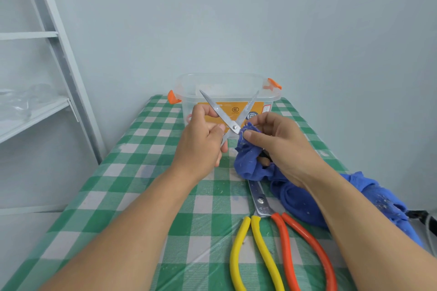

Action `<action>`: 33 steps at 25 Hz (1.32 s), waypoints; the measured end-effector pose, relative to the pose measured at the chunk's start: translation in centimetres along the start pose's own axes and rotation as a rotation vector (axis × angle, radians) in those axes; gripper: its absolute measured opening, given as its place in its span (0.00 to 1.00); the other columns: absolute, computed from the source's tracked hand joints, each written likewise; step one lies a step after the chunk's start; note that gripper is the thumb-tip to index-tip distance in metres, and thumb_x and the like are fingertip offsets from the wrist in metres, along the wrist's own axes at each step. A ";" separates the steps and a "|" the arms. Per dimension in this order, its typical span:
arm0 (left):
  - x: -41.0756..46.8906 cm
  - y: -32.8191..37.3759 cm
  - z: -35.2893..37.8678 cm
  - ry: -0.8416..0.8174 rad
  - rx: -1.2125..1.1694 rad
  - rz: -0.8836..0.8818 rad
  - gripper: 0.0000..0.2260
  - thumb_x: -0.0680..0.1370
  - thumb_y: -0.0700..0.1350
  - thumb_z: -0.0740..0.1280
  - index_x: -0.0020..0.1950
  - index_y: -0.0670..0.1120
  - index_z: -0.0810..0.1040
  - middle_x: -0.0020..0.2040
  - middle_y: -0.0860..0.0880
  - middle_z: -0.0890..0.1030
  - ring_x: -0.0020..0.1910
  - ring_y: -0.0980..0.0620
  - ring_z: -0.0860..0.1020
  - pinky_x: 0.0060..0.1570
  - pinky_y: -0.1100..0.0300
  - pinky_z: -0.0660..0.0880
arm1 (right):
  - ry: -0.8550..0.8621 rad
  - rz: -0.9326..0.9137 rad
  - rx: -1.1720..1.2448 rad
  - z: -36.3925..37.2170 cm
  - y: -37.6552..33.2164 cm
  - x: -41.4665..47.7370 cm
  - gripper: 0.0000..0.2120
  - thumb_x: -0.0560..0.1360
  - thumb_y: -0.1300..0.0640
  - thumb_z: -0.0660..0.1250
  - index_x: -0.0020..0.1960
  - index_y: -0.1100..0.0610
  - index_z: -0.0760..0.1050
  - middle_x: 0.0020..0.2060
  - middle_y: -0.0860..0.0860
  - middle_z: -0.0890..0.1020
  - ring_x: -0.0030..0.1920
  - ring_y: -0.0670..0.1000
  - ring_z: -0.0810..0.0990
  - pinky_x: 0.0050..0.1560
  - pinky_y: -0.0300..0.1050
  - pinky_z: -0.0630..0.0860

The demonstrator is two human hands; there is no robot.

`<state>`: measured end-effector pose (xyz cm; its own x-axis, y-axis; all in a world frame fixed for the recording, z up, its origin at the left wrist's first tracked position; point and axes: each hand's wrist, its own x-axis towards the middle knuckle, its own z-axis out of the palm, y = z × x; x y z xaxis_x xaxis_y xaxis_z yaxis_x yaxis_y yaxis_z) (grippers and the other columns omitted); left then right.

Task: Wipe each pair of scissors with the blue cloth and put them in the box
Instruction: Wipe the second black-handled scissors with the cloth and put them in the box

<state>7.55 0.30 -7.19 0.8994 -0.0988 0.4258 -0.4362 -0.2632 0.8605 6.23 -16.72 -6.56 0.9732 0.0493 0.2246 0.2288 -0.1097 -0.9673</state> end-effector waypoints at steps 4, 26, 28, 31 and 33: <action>0.2 -0.2 -0.2 0.020 -0.035 -0.051 0.05 0.83 0.38 0.58 0.57 0.46 0.65 0.31 0.44 0.77 0.19 0.49 0.66 0.19 0.63 0.62 | -0.001 -0.026 -0.121 0.0 0.3 -0.2 0.09 0.77 0.70 0.65 0.53 0.59 0.78 0.38 0.51 0.80 0.27 0.45 0.73 0.27 0.38 0.71; 0.0 0.1 -0.3 0.058 -0.212 -0.125 0.12 0.85 0.52 0.57 0.47 0.46 0.65 0.29 0.44 0.78 0.20 0.47 0.68 0.20 0.62 0.61 | 0.120 -0.204 -0.024 -0.8 0.7 0.1 0.08 0.76 0.71 0.67 0.45 0.60 0.79 0.37 0.49 0.83 0.39 0.46 0.81 0.44 0.39 0.76; -0.1 0.2 -0.1 0.103 -0.170 -0.086 0.10 0.86 0.50 0.56 0.47 0.48 0.66 0.29 0.45 0.78 0.21 0.47 0.69 0.19 0.62 0.62 | 0.154 -0.222 -0.051 -0.6 0.8 0.1 0.09 0.76 0.69 0.69 0.45 0.55 0.80 0.41 0.45 0.83 0.42 0.45 0.81 0.46 0.40 0.76; -0.2 0.4 0.1 0.210 -0.151 -0.032 0.08 0.86 0.49 0.55 0.47 0.51 0.66 0.32 0.43 0.78 0.20 0.48 0.69 0.18 0.61 0.63 | 0.268 -0.335 -0.051 -0.8 0.5 0.0 0.09 0.74 0.60 0.71 0.44 0.46 0.81 0.46 0.46 0.83 0.48 0.53 0.81 0.53 0.54 0.77; -0.3 0.5 0.5 0.280 -0.161 -0.015 0.07 0.86 0.49 0.55 0.48 0.53 0.66 0.34 0.42 0.77 0.20 0.50 0.70 0.19 0.62 0.63 | 0.224 -0.414 0.055 -0.6 -0.3 -0.4 0.08 0.76 0.64 0.70 0.45 0.51 0.81 0.41 0.49 0.84 0.43 0.54 0.81 0.49 0.53 0.78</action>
<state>7.12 -0.23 -7.01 0.8732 0.1781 0.4536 -0.4415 -0.1048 0.8911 5.79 -17.31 -6.30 0.7827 -0.1386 0.6067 0.6028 -0.0735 -0.7945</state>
